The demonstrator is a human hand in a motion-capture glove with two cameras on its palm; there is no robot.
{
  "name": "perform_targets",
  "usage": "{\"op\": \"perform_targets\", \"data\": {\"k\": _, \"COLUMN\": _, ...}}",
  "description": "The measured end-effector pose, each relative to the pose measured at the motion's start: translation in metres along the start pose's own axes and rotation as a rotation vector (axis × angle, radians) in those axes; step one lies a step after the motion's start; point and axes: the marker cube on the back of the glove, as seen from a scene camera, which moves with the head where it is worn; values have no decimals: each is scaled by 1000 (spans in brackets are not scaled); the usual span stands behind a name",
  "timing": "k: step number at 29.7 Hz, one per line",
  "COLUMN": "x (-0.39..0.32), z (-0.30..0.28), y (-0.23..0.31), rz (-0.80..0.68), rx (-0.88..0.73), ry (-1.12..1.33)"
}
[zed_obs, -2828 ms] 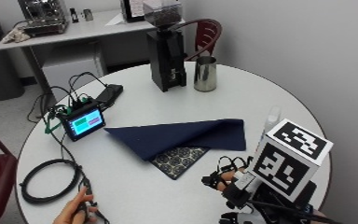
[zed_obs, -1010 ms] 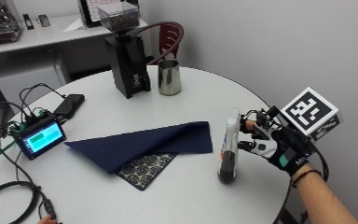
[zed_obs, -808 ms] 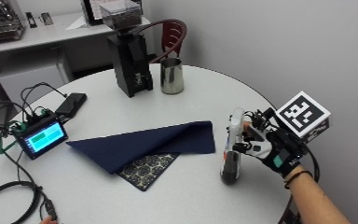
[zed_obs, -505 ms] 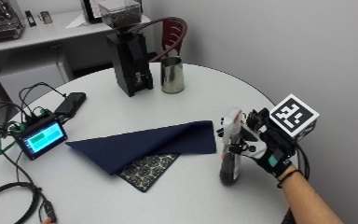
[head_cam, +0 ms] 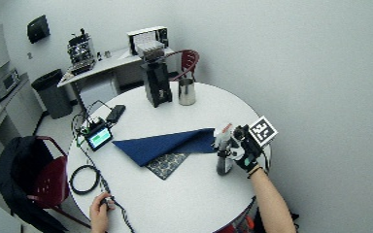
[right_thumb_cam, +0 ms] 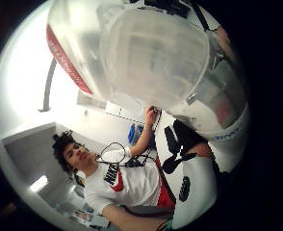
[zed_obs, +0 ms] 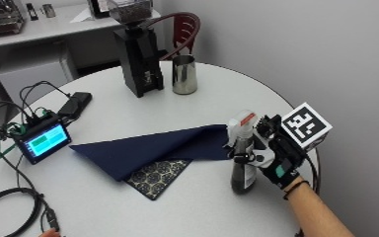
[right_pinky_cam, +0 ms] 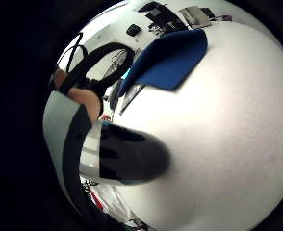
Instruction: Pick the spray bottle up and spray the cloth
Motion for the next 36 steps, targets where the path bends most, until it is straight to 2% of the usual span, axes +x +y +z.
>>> {"op": "perform_targets", "data": {"k": 12, "x": 9, "z": 1, "y": 4, "rz": -37, "rx": 72, "ry": -41}}
{"op": "perform_targets", "data": {"k": 36, "x": 16, "z": 10, "y": 25, "rz": 49, "rx": 212, "ry": -52}}
